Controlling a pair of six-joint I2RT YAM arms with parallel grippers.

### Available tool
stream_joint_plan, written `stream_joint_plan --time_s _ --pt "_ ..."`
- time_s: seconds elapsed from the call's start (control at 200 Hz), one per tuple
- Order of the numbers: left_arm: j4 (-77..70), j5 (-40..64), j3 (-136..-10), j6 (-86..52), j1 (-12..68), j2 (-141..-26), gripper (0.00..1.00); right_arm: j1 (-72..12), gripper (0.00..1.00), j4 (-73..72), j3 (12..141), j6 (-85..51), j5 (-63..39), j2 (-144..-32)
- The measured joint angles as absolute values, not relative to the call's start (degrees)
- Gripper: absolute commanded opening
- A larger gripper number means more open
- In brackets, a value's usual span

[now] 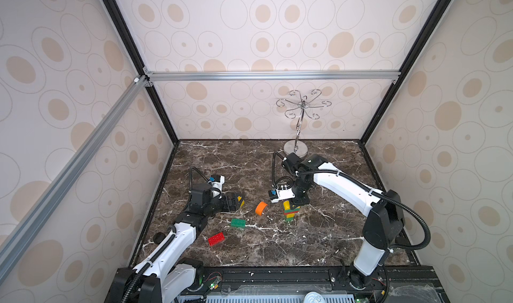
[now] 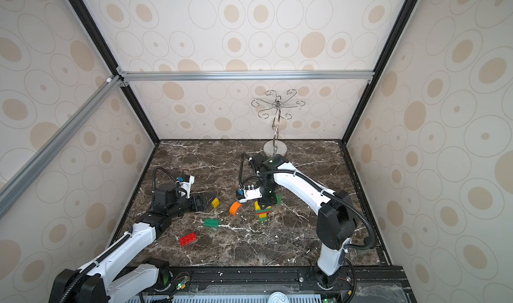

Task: Assemble an ice cream with lego
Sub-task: Assemble the lego brick with the lego brick.

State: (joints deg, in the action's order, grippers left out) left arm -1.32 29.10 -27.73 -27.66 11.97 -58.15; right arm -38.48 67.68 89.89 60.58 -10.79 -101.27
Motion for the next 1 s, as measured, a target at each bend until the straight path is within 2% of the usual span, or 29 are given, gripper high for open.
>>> stream_joint_plan --time_s 1.0 --pt "-1.32 29.10 -27.73 -27.66 11.90 -58.04 1.00 -39.90 0.00 67.75 90.94 60.66 -7.88 -101.82"
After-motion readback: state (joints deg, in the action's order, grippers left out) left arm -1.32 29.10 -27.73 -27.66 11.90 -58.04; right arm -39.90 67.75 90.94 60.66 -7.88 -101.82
